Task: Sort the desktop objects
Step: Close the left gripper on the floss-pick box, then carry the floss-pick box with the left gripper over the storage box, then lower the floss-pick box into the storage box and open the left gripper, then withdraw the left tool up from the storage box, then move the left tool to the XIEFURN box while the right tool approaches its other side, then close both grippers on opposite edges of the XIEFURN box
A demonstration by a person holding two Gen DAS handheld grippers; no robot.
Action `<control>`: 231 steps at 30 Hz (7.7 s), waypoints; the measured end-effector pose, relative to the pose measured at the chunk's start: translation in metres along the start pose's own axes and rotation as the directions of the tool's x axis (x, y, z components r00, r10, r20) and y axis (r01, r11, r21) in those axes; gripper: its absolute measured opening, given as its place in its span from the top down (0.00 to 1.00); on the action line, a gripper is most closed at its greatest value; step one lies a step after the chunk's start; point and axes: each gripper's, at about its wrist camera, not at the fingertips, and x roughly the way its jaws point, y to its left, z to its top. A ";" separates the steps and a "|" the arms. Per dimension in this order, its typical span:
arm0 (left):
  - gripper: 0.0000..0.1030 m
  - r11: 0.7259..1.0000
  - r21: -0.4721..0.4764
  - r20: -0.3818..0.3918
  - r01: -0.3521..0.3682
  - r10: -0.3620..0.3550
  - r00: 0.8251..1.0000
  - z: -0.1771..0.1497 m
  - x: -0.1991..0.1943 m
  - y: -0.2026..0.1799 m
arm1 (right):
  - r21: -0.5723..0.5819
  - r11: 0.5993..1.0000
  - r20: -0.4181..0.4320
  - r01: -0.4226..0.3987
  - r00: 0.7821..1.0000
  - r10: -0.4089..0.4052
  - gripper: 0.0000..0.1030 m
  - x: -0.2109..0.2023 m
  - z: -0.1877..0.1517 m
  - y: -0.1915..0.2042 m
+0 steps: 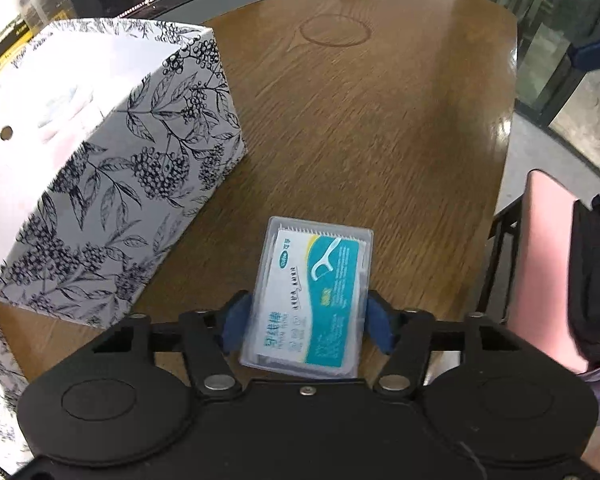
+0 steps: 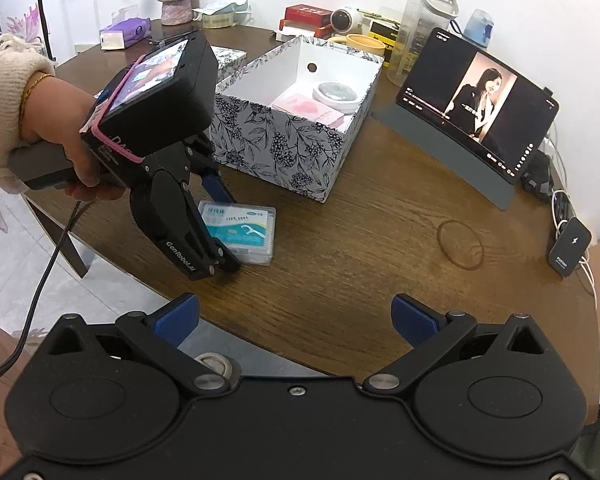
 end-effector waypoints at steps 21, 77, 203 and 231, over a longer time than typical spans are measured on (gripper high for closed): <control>0.44 1.000 -0.024 0.089 -0.005 0.007 0.996 -0.010 -0.052 -0.004 | 0.018 1.000 0.028 0.000 1.000 0.000 0.00 -0.009 0.006 0.013; 0.44 0.949 0.249 -0.152 0.194 -0.160 0.975 0.112 0.051 0.146 | 0.459 0.883 -0.127 -0.102 0.976 0.179 0.00 0.126 0.132 -0.017; 0.00 0.692 -0.693 0.010 -0.204 0.291 0.957 -0.168 -0.106 0.319 | 0.289 0.932 -0.011 -0.217 0.973 0.230 0.00 0.249 0.235 0.063; 0.00 0.580 -0.815 0.122 0.001 0.169 0.978 -0.159 -0.054 0.342 | 0.364 0.885 0.089 -0.289 0.957 0.276 0.00 0.297 0.234 0.052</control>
